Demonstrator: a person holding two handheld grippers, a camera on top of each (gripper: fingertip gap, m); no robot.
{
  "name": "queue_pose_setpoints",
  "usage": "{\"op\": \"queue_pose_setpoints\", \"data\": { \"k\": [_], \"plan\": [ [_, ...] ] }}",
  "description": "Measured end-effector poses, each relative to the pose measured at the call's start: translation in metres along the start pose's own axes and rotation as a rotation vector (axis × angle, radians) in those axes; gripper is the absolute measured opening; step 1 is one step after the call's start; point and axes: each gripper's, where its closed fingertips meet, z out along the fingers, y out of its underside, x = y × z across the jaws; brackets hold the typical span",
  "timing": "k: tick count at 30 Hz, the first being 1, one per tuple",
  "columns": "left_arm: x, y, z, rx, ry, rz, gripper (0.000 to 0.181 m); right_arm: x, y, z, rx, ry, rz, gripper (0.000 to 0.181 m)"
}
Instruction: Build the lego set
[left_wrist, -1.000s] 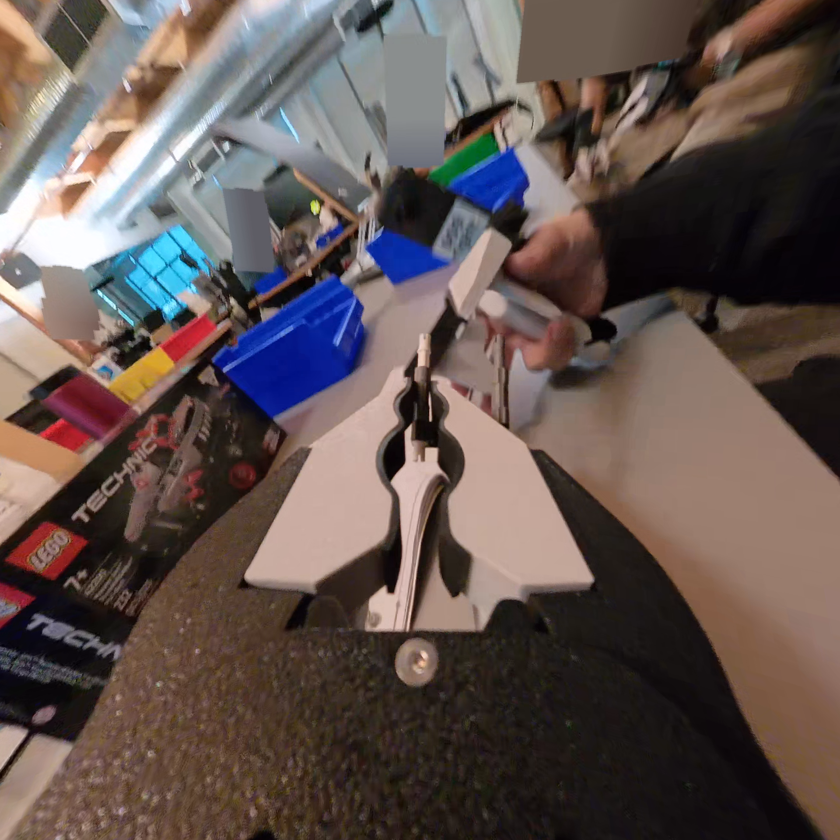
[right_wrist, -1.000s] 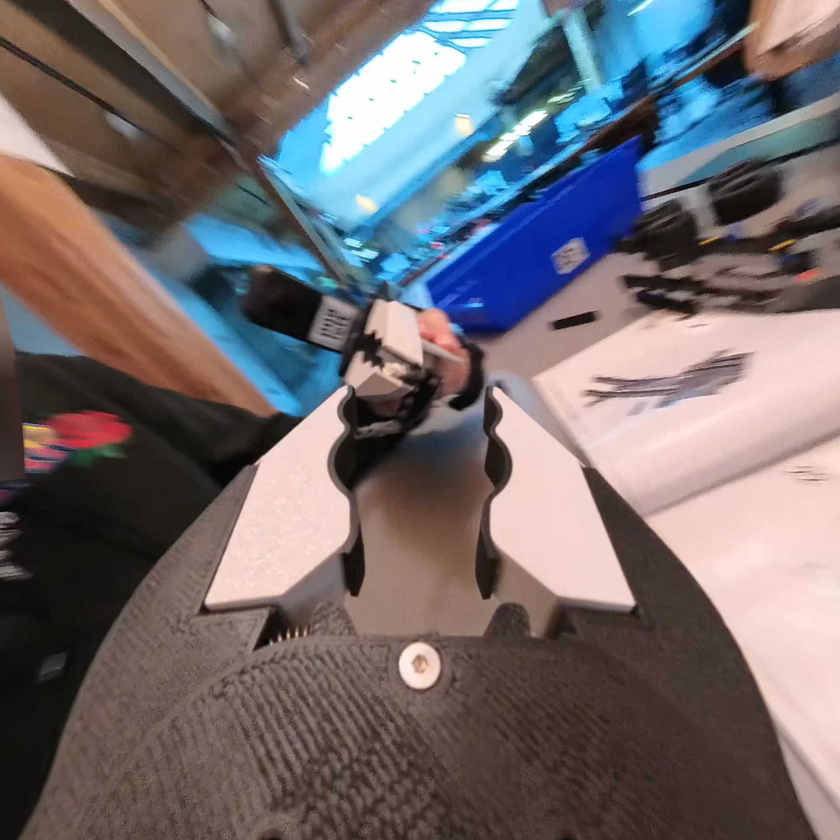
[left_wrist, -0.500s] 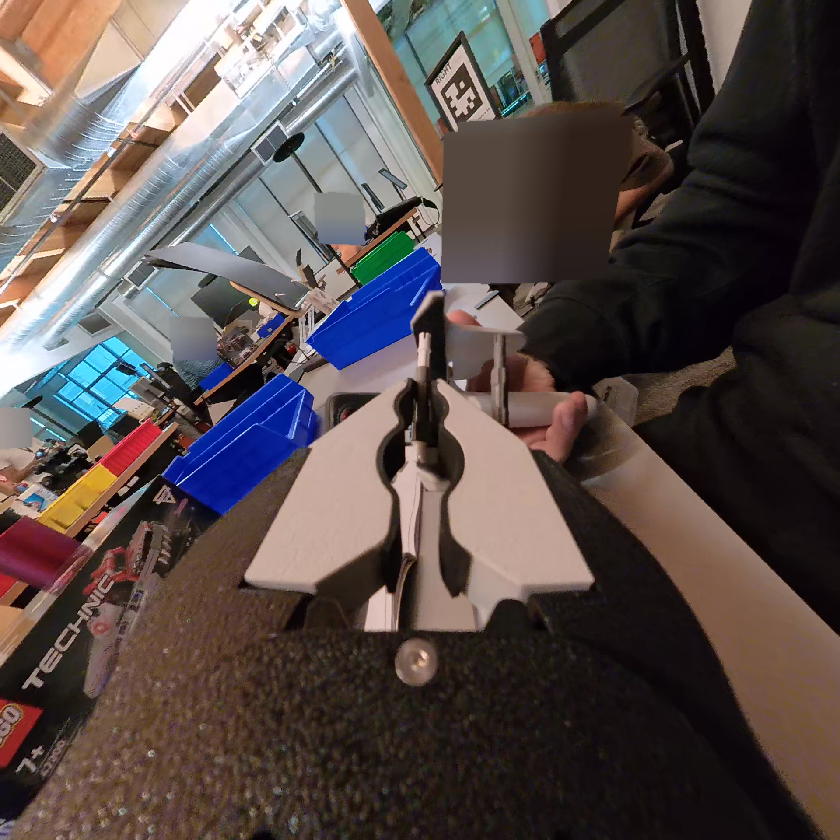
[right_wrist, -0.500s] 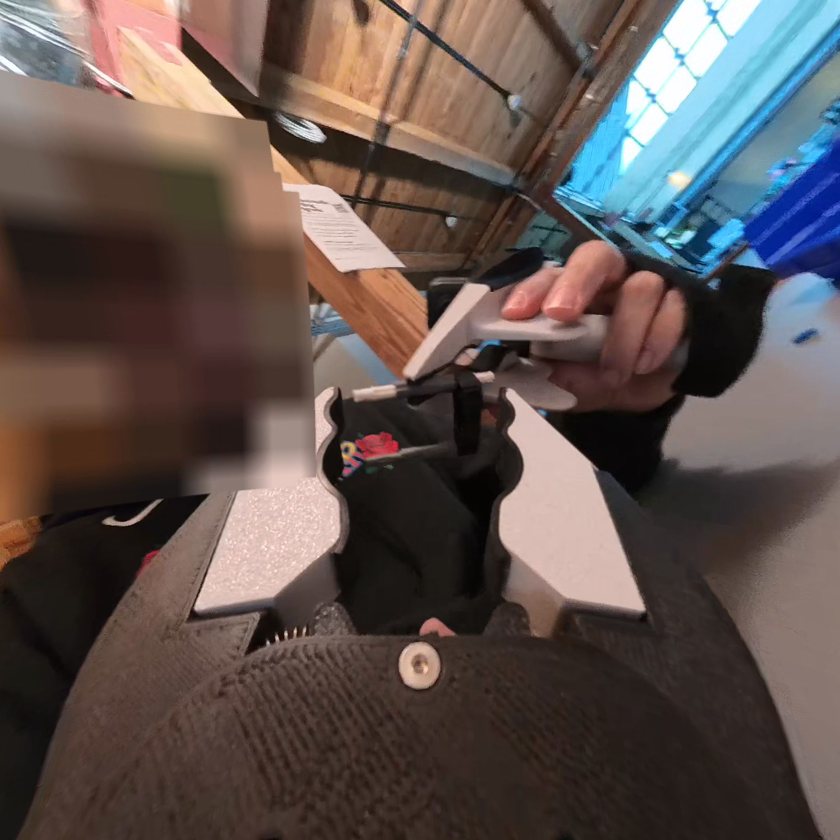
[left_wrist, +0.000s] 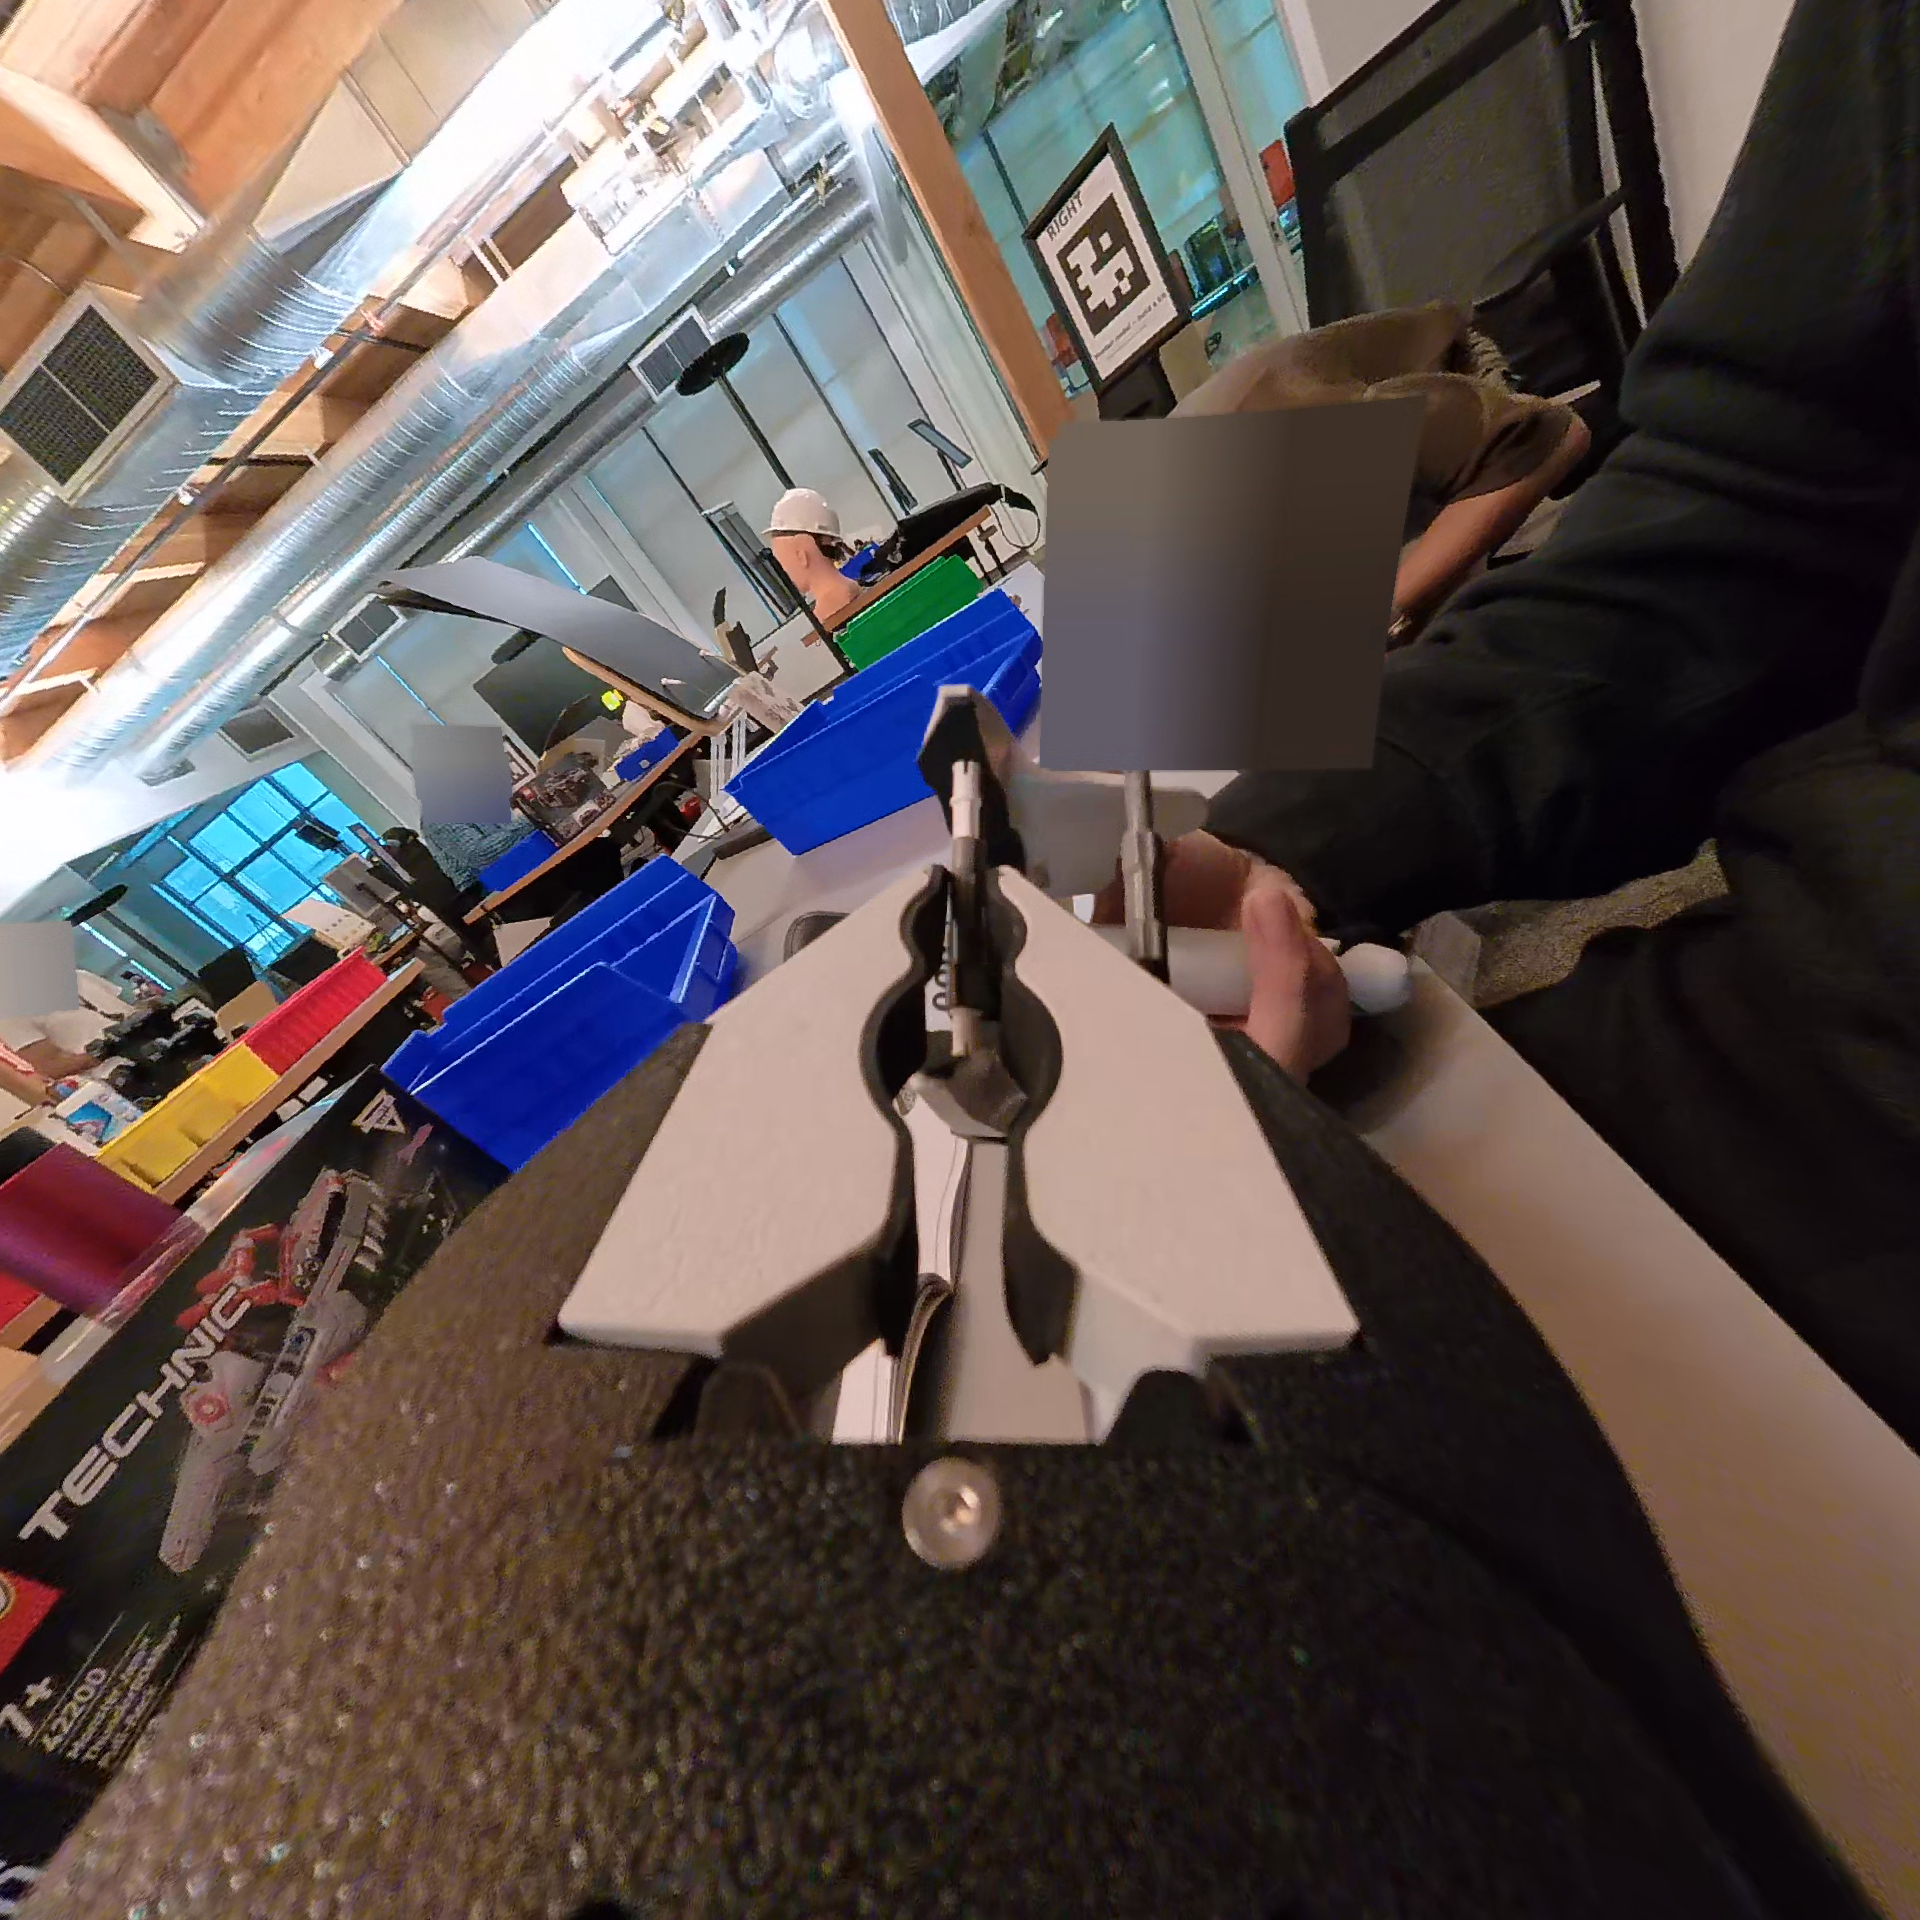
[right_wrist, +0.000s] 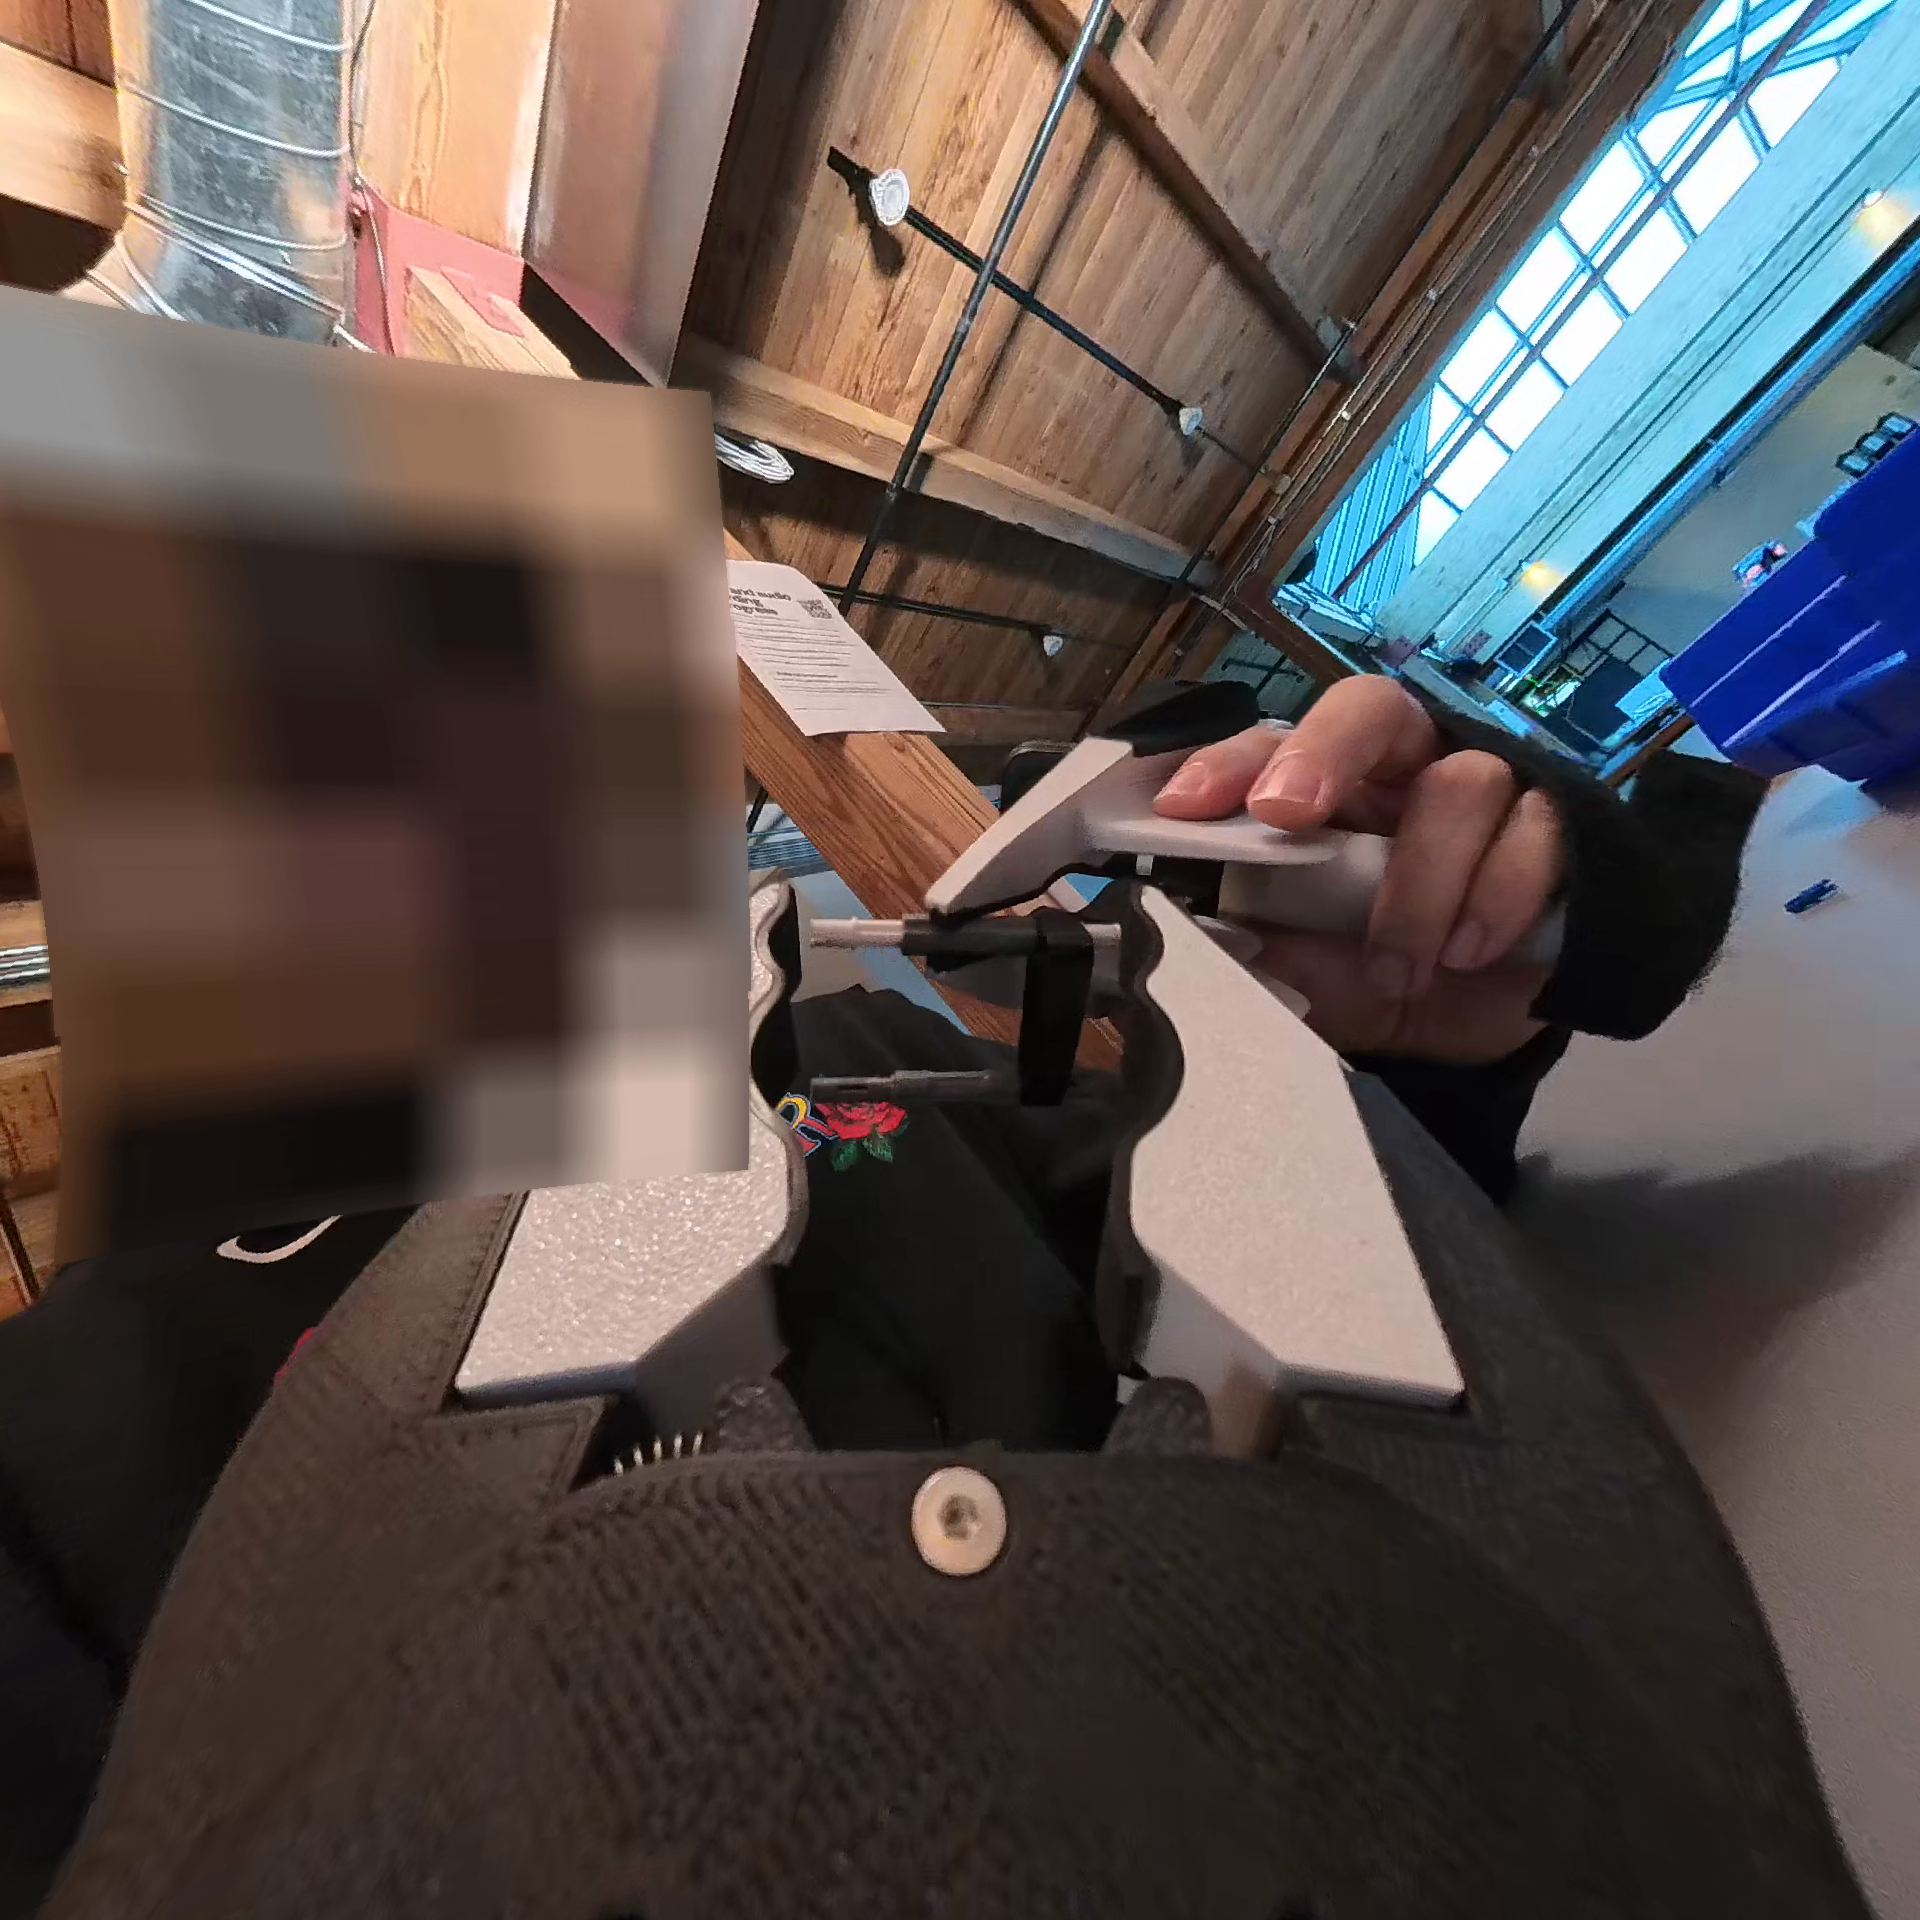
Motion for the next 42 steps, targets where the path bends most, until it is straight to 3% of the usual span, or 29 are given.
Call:
{"op": "queue_pose_setpoints", "data": {
  "k": [22, 42],
  "plan": [
    [0.000, -0.005, -0.001, 0.011, -0.003, 0.030, 0.004, -0.004, 0.008, 0.004, -0.020, -0.061, 0.063, 0.057],
    [-0.006, -0.005, -0.004, 0.016, -0.036, 0.007, 0.006, 0.000, 0.004, 0.006, -0.025, 0.003, -0.155, 0.057]
  ]
}}
